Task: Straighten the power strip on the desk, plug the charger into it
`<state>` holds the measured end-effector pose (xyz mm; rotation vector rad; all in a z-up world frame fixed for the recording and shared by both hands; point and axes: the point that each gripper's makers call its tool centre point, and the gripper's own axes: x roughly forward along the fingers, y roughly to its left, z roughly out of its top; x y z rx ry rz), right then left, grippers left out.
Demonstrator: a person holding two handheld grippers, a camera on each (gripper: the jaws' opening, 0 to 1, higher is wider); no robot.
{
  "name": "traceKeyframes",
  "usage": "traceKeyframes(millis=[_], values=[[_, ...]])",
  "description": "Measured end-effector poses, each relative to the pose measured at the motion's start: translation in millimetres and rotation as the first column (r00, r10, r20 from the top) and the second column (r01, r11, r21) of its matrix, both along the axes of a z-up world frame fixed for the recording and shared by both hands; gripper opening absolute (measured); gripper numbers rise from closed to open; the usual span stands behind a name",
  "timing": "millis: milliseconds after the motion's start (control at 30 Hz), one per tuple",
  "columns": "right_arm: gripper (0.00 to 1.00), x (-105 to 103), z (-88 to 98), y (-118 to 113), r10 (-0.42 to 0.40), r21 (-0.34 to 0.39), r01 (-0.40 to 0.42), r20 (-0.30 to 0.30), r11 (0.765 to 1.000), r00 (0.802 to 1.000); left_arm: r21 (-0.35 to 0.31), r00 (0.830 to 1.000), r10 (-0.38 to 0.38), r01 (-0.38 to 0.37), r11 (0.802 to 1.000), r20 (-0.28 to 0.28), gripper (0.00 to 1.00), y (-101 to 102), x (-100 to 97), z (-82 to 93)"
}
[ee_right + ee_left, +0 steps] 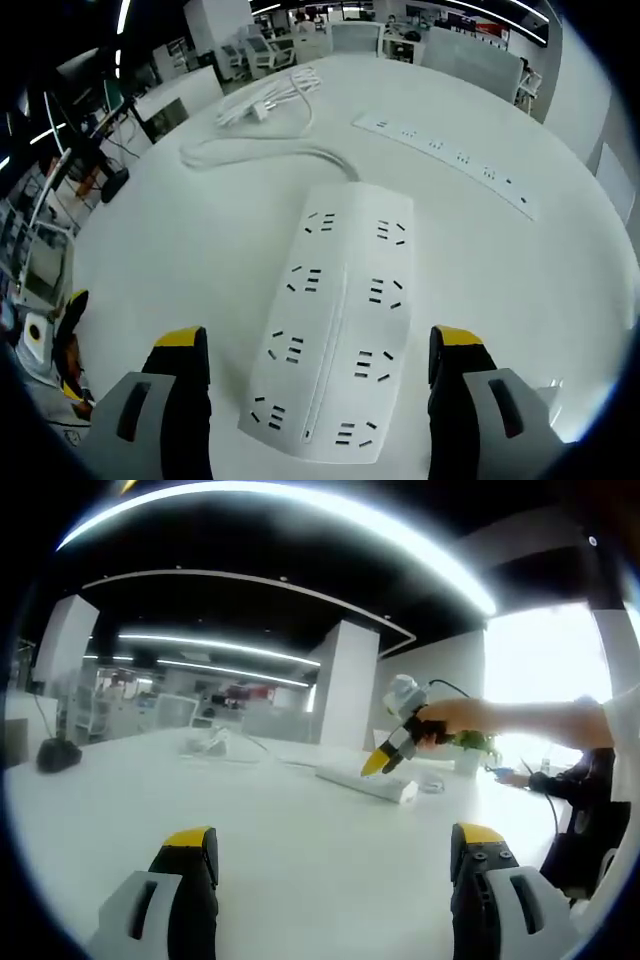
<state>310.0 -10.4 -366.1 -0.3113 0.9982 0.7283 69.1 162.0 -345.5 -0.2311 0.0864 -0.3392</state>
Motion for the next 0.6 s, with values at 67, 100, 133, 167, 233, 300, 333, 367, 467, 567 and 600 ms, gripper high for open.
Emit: traceKeyframes(millis=[67, 100, 133, 167, 233, 300, 333, 367, 467, 567, 600], values=[[0.87, -1.6, -1.5, -2.4, 0.001, -0.032, -0.002, -0.017, 0.999, 1.000, 0.000, 1.000, -0.004, 0.004, 1.000, 0.000, 0.99, -1.3, -0.2, 0.0], [0.85, -3.3, -2.9, -4.8, -0.001, -0.055, -0.001, -0.037, 0.999, 0.999, 0.000, 1.000, -0.005, 0.005, 1.000, 0.001, 0.99, -1.9, -0.3, 0.2], [0.85, -2.5, -2.9, -2.4, 0.003, -0.054, -0.005, -0.037, 0.999, 0.999, 0.000, 1.000, -0.005, 0.005, 1.000, 0.001, 0.99, -1.9, -0.4, 0.2], [0.85, -2.5, -2.6, -2.0, 0.001, -0.055, -0.003, -0.040, 0.999, 0.999, 0.001, 1.000, -0.005, 0.005, 1.000, 0.001, 0.99, -2.0, -0.5, 0.0], [0.85, -2.6, -2.1, 0.8, -0.018, -0.052, 0.016, -0.051, 0.999, 0.999, -0.002, 1.000, -0.002, 0.002, 1.000, 0.000, 0.99, -1.2, -0.6, -0.2], [0.85, -3.5, -3.1, 1.5, -0.022, -0.066, 0.018, -0.060, 0.998, 0.998, -0.002, 1.000, -0.001, 0.001, 1.000, -0.001, 0.99, -0.6, -0.9, -0.4], [0.85, -4.1, -4.1, 0.6, -0.027, -0.081, 0.021, -0.065, 0.996, 0.998, -0.003, 1.000, 0.000, 0.000, 1.000, 0.000, 0.99, -0.4, -1.3, -0.2], [0.85, -4.6, -4.8, 0.0, -0.023, -0.096, 0.017, -0.067, 0.995, 0.997, -0.003, 1.000, 0.000, 0.000, 1.000, 0.001, 0.99, -0.2, -1.6, 0.0], [0.82, -5.0, -5.6, -2.1, -0.027, -0.134, 0.018, -0.070, 0.991, 0.997, -0.004, 1.000, 0.002, -0.002, 1.000, 0.004, 0.99, 0.5, -2.6, 0.5], [0.79, -8.6, -5.5, -2.3, -0.022, -0.156, 0.010, -0.078, 0.988, 0.997, -0.006, 1.000, 0.006, -0.006, 1.000, 0.003, 0.99, 1.7, -3.4, 0.1], [0.79, -9.3, -5.7, -2.8, -0.023, -0.162, 0.010, -0.079, 0.987, 0.997, -0.007, 1.000, 0.007, -0.007, 1.000, 0.003, 0.99, 2.0, -3.7, -0.1]])
